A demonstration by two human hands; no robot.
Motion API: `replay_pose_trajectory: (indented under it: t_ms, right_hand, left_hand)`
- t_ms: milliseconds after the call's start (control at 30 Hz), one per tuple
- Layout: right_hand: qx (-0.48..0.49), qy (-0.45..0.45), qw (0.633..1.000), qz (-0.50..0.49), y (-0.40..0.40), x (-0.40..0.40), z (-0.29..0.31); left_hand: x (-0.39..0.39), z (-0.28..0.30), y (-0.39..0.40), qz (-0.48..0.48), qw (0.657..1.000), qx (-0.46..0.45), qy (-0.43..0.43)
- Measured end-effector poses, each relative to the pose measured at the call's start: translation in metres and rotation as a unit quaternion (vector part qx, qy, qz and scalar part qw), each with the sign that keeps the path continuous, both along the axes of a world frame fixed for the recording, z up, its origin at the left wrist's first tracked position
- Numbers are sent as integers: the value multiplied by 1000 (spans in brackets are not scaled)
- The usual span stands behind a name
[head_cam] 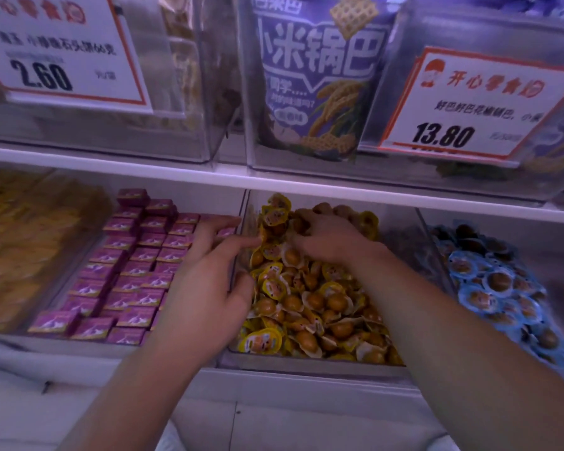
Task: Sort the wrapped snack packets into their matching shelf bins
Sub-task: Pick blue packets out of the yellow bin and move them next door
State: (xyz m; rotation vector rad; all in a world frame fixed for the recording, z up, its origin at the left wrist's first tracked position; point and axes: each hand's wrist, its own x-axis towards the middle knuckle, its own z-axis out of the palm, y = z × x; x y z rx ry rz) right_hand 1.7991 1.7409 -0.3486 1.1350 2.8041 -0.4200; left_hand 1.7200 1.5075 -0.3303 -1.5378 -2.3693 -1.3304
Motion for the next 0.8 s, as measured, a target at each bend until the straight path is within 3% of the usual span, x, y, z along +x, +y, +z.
replay_pose_trajectory:
  t_ms: [200, 367, 467, 567, 633, 733, 800]
  right_hand:
    - [-80, 46, 992, 80, -42, 26, 1]
    - [-117, -12, 982, 150, -71, 92, 27]
    - [-163, 68, 982, 69, -59, 86, 40]
    - [-126, 178, 971, -96, -21, 60, 43]
    - [-116, 151, 967, -168, -1, 44, 39]
    - [-71, 68, 979, -180, 15, 24, 21]
    - [-69, 78, 975, -196, 18, 19, 17]
  left_hand:
    - [0, 3, -2, -3, 1000, -6, -5]
    - [2, 5, -1, 5, 1000, -10, -15]
    - [2, 4, 0, 2, 1000, -3, -12]
    - [2, 3, 1, 3, 1000, 1, -10]
    - [3, 3, 1, 3, 1000, 3, -11]
    - [1, 3, 0, -1, 1000, 0, -14]
    - [1, 4, -1, -2, 1000, -4, -14]
